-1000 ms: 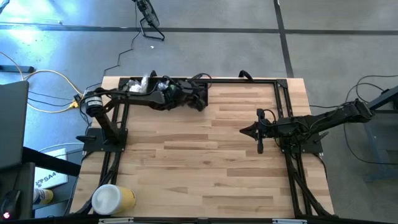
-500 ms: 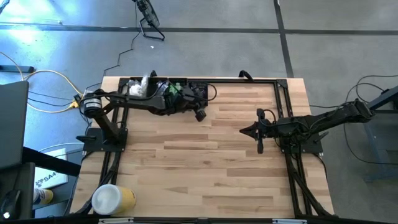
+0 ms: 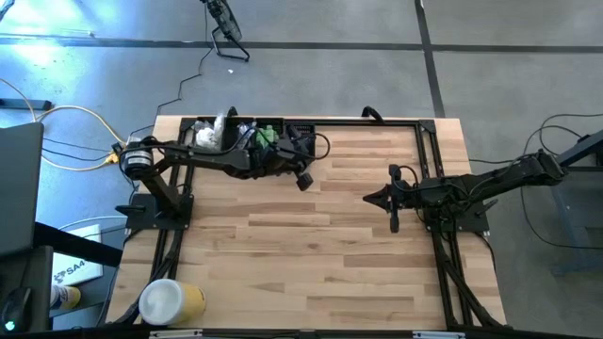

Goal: Pick & Place Travel size toiletries
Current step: Return to Home Position

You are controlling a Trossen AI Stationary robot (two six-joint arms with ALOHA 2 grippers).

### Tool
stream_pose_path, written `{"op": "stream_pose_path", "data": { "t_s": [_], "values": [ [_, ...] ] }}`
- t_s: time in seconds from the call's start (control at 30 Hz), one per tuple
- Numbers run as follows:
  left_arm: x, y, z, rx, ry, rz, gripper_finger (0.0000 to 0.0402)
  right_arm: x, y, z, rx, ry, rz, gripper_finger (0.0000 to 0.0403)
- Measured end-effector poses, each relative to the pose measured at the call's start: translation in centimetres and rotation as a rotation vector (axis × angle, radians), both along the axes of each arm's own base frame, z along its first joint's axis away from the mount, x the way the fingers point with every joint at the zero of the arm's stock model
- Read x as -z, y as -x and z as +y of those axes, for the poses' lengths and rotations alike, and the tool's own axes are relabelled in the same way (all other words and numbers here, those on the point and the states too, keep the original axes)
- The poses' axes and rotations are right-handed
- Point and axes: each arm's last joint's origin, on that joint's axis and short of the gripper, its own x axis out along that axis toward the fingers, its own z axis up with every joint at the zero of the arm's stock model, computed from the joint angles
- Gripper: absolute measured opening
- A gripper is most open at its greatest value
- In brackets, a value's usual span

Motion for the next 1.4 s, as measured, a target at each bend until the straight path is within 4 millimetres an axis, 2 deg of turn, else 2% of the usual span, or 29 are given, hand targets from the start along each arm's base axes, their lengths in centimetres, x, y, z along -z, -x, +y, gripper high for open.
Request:
{"op": "stream_pose_path", "data": {
  "t_s": [0.23, 0.5, 0.6, 0.77, 0.9, 1.2, 1.4],
  "values": [
    [0.0, -0.1, -0.2, 0.029, -0.015, 0.010, 0.0010, 0.0, 0.0, 0.0, 0.000, 0.000, 0.000, 0.0005],
    [0.1, -0.9, -6.0, 0.378, -0.079, 0.045, 0.0010, 0.0, 0.0, 0.0, 0.000, -0.002, 0.000, 0.0005],
    [-0.6, -0.7, -8.1, 0.508, -0.117, 0.032, 0.0010, 0.0, 0.0, 0.0, 0.000, -0.002, 0.000, 0.0005],
    [-2.1, 0.2, -9.8, 0.584, -0.161, 0.017, 0.0010, 0.0, 0.0, 0.0, 0.000, -0.002, -0.003, 0.0005],
    [-2.7, 1.7, -9.8, 0.583, -0.179, -0.009, 0.0010, -0.1, 0.0, 0.0, 0.000, -0.004, -0.010, 0.0005],
    [-0.3, 6.8, -9.9, 0.599, -0.187, -0.120, 0.0010, -0.2, 0.0, 0.0, -0.002, 0.002, -0.021, 0.0005],
    [-0.1, 10.7, -9.8, 0.616, -0.194, -0.186, 0.0010, -0.4, -0.1, 0.0, -0.008, 0.023, -0.036, 0.0005]
  ]
}}
